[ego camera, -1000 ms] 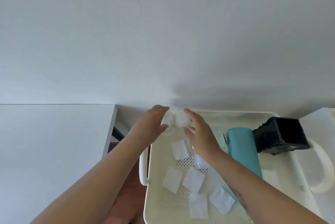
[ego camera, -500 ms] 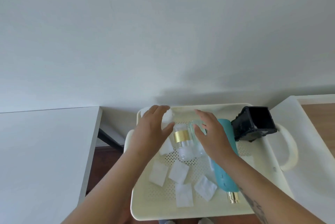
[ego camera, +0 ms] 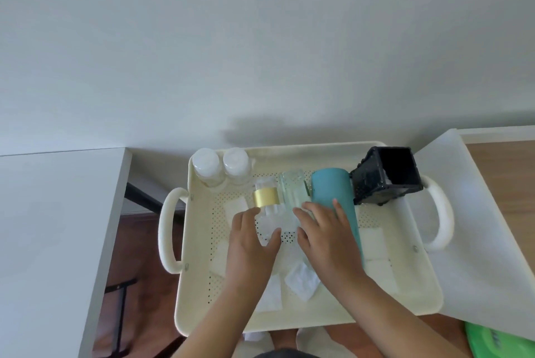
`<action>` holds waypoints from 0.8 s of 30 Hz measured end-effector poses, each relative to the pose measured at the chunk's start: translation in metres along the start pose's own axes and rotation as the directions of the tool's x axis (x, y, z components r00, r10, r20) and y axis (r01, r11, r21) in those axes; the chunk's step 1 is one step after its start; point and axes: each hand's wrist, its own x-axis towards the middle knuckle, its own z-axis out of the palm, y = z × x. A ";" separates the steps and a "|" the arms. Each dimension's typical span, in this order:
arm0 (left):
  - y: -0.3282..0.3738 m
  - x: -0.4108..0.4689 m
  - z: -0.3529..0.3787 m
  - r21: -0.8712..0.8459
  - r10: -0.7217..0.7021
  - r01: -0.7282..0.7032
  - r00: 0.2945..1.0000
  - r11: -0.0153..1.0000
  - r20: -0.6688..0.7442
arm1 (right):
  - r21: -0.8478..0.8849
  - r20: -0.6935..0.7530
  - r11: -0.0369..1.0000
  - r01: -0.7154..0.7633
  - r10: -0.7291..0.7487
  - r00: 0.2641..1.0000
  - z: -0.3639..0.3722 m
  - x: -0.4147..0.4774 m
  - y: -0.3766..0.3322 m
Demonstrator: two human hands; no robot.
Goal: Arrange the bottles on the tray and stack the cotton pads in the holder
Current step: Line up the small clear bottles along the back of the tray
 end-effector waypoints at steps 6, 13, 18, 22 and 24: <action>0.000 -0.001 0.018 -0.094 -0.077 0.076 0.997 0.993 -0.010 | -0.069 0.084 0.998 -0.014 0.020 0.996 0.002 0.006 -0.008; 0.001 0.000 0.018 -0.116 -0.102 0.101 0.995 0.988 -0.009 | -0.085 0.097 0.994 -0.063 0.072 0.993 -0.001 0.014 -0.015; -0.003 0.003 0.007 -0.043 -0.088 0.087 0.996 0.995 -0.028 | -0.096 0.069 0.992 -0.077 0.084 0.994 0.000 0.010 -0.016; -0.002 0.005 0.006 -0.020 -0.076 0.076 0.997 0.997 0.011 | -0.105 0.040 0.986 -0.128 0.132 0.990 0.004 0.010 -0.023; -0.002 0.005 0.007 -0.023 -0.074 0.075 0.997 0.997 0.030 | -0.106 0.032 0.982 -0.156 0.160 0.987 0.007 0.011 -0.028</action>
